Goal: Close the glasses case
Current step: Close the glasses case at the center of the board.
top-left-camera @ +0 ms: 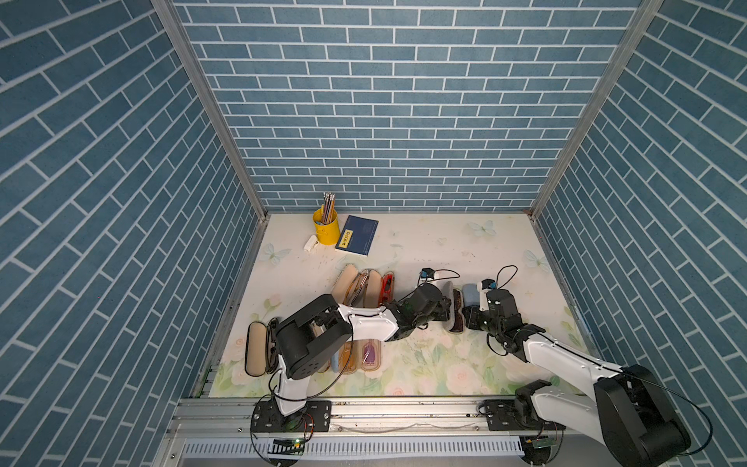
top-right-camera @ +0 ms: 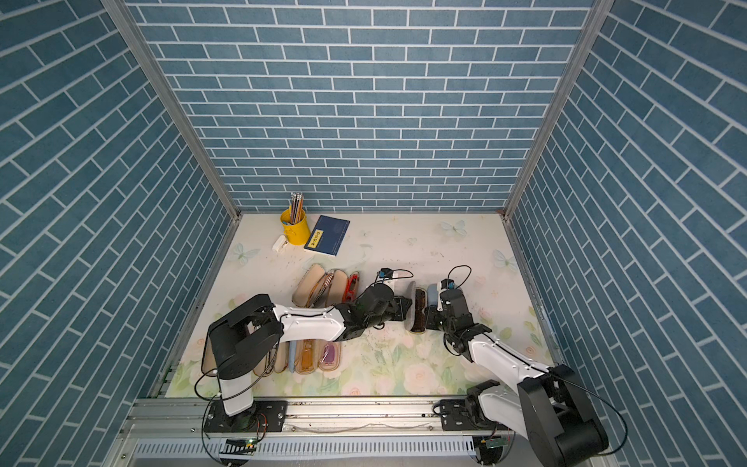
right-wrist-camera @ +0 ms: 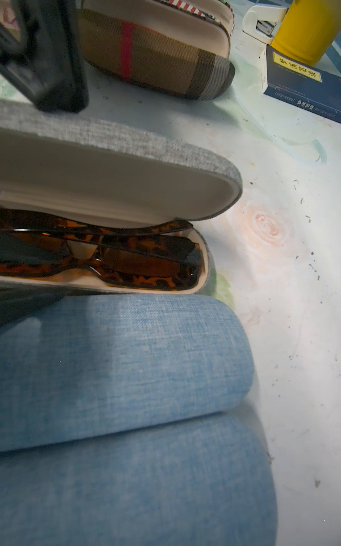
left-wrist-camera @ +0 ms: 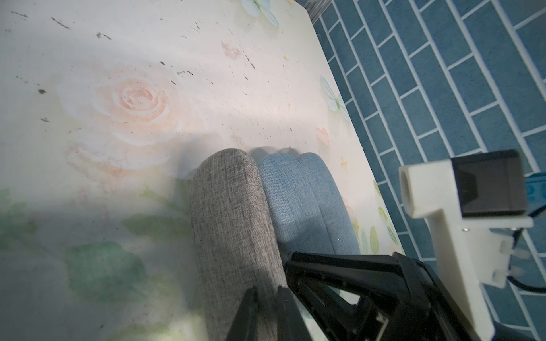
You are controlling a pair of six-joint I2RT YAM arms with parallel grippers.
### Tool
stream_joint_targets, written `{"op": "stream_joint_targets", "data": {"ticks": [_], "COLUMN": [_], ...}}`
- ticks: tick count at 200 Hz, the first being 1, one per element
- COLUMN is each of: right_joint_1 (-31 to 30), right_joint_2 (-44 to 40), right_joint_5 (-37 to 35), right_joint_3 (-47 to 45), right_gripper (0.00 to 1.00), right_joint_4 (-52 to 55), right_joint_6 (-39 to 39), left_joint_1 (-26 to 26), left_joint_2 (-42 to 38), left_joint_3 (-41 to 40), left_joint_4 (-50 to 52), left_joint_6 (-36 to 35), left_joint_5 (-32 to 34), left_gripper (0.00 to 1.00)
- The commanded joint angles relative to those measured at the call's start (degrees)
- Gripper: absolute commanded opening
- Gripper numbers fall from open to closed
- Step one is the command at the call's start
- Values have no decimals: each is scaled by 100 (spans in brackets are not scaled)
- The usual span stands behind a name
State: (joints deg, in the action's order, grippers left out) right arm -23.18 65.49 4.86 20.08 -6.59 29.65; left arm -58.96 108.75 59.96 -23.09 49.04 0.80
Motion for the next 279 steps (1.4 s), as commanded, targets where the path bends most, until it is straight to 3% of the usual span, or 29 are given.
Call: {"op": "stream_joint_targets", "data": {"ticks": [1,279], "right_joint_1": [41,42], "right_joint_2": [154,512], "right_joint_5": [-207,-82], "right_joint_3": [1,-92], "right_gripper": [15,1], "right_joint_4": [173,-213], "right_joint_6": [-139,-82], "left_joint_1": [-80,-131], "left_joint_2": [263,493], "left_joint_3": [-2,244], "left_joint_4": [570,591], "left_joint_6": [-105,-156], "left_joint_5": [-80,-212], "left_gripper": [16,15]}}
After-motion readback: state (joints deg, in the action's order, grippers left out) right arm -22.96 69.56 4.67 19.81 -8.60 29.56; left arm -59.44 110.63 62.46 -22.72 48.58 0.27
